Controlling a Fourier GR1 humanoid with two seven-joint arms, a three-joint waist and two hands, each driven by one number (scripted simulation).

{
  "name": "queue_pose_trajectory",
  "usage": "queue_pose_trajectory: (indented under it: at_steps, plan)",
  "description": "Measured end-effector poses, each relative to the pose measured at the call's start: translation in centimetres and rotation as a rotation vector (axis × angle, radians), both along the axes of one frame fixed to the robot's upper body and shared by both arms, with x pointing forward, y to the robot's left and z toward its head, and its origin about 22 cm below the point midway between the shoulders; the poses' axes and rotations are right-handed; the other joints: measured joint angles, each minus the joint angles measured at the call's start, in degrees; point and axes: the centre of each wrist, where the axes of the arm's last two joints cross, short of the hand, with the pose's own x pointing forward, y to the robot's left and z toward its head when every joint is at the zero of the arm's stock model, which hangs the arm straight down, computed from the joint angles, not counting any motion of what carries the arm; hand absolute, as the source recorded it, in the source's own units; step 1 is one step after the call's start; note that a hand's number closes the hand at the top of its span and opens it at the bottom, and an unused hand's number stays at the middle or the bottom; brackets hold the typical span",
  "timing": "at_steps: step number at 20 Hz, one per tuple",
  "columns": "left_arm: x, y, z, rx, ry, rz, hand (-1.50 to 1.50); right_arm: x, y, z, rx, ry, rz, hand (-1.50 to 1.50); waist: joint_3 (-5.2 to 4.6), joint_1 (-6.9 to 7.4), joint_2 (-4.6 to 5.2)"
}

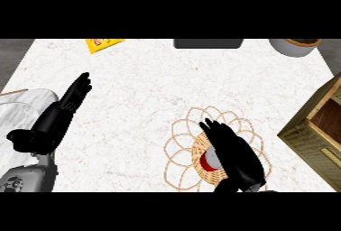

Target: Pick the can from the placemat and place it in the basket

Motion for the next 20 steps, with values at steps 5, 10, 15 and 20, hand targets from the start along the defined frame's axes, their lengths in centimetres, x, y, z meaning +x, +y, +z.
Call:
queue_pose_trajectory:
  at_steps: [5,10,15,20]
  plan:
    - [0.4,-0.4,-0.2,-0.011,-0.006,-0.001,0.00,0.4,0.6,-0.5,0.002,0.038,0.022,1.50,-0.07,-0.02,-0.10]
    - [0.4,-0.6,-0.3,-0.005,-0.006,-0.005,0.00,0.6,0.5,-1.2,-0.022,0.040,0.073,1.50,-0.33,-0.03,-0.54]
    - [0.5,-0.3,-0.6,-0.007,-0.003,-0.005,0.00,0.7,0.9,-1.5,-0.055,0.010,0.099,1.50,-0.43,-0.02,-0.68]
    - [0.7,0.2,-0.3,-0.009,-0.005,-0.007,0.00,0.5,1.5,-1.3,-0.110,-0.034,0.080,1.50,-0.31,-0.06,-0.62]
